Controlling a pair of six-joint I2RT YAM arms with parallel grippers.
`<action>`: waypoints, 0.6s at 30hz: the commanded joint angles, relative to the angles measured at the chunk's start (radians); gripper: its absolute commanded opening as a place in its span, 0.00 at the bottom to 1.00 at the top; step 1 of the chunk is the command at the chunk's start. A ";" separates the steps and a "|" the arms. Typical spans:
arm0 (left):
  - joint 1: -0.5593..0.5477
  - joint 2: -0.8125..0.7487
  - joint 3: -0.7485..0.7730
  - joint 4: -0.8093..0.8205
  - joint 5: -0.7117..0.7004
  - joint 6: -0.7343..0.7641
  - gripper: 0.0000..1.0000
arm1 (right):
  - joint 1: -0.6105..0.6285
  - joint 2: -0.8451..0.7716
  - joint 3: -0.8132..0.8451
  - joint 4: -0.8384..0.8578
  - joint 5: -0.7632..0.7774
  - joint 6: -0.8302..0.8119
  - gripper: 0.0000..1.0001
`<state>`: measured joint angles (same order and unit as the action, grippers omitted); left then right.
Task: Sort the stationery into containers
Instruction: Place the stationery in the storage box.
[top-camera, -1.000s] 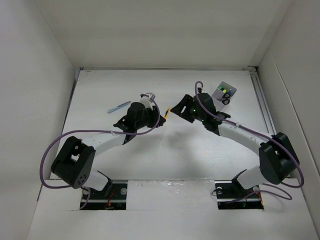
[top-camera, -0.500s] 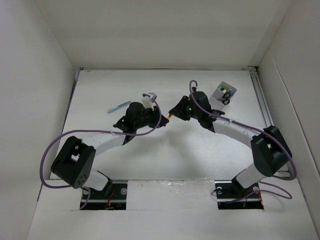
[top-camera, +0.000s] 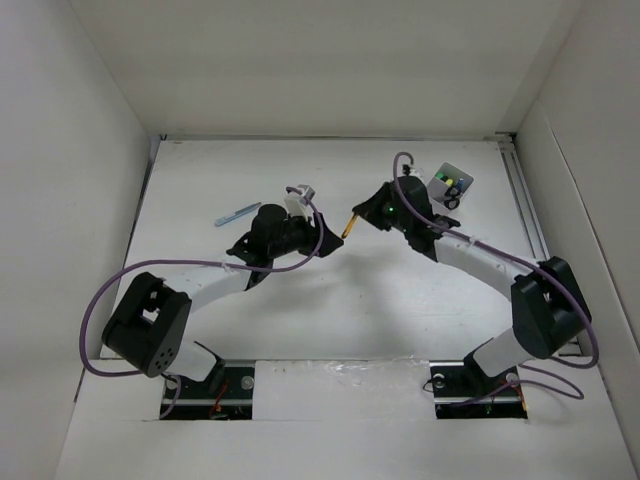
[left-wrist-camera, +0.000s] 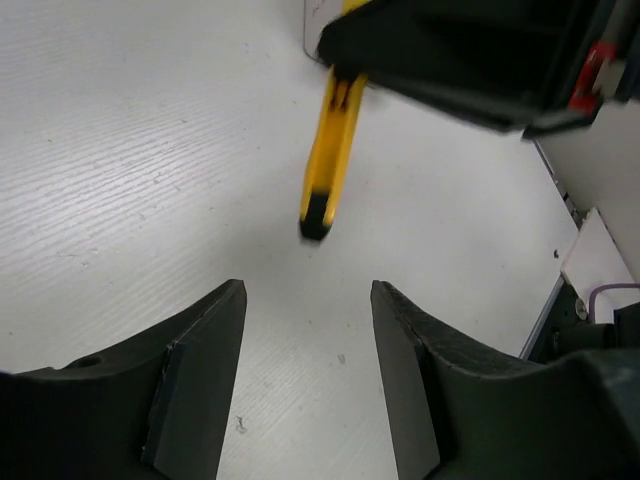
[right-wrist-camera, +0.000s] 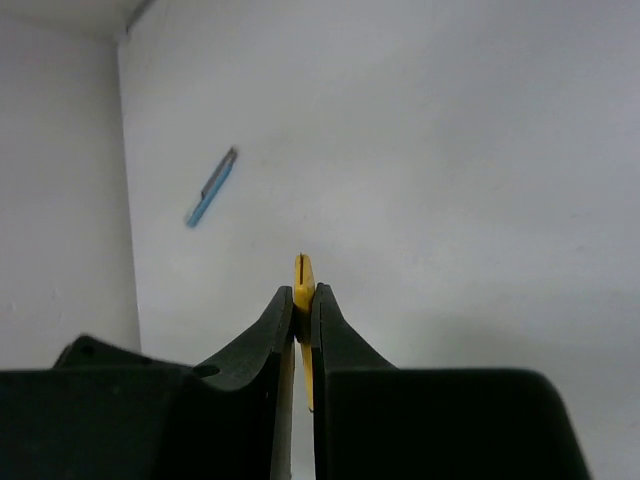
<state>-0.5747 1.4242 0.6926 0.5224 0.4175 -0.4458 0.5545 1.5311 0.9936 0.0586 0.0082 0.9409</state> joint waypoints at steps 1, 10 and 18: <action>-0.001 -0.050 -0.015 0.047 -0.037 0.021 0.50 | -0.077 -0.101 0.031 -0.032 0.234 -0.004 0.00; -0.001 -0.102 -0.018 -0.019 -0.121 0.012 0.50 | -0.215 -0.148 0.031 -0.112 0.821 0.006 0.01; 0.010 -0.078 -0.025 -0.028 -0.140 -0.028 0.50 | -0.251 -0.036 0.073 -0.131 0.977 0.006 0.00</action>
<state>-0.5735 1.3590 0.6666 0.4816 0.2932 -0.4553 0.3077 1.4754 1.0153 -0.0616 0.8600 0.9428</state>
